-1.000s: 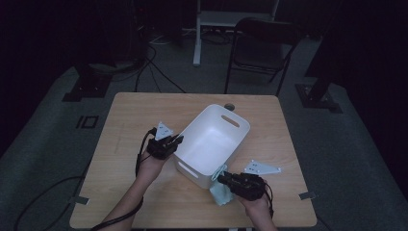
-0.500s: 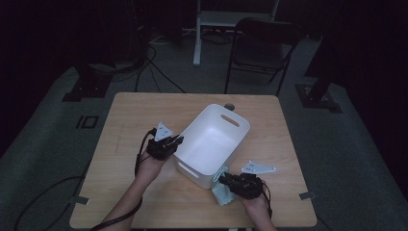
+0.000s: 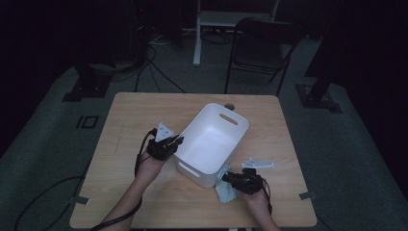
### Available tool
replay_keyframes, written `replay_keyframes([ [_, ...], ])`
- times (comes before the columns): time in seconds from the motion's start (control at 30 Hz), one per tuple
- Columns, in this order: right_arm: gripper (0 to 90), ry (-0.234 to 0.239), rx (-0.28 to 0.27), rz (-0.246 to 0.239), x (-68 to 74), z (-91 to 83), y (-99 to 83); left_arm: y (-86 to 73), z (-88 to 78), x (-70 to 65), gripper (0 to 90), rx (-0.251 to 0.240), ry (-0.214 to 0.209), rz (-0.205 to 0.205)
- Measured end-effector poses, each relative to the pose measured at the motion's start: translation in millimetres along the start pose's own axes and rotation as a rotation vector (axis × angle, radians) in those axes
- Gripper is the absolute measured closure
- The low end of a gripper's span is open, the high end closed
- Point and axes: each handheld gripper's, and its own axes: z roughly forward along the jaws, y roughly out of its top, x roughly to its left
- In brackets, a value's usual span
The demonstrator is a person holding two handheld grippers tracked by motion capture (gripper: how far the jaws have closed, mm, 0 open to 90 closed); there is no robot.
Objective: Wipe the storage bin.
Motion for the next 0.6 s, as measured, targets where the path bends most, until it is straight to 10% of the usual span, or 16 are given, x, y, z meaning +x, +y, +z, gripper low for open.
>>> replay_keyframes([
  [0.23, 77.8, -0.013, 0.004, 0.021, -4.2, -1.2, 4.3, 0.6, 0.4, -0.2, 83.3, 0.005, 0.007, 0.003],
  [0.6, 77.9, 0.014, -0.198, -0.008, -2.5, -38.6, 38.4, 2.3, 1.9, 0.0, 83.3, 0.013, -0.012, 0.008],
])
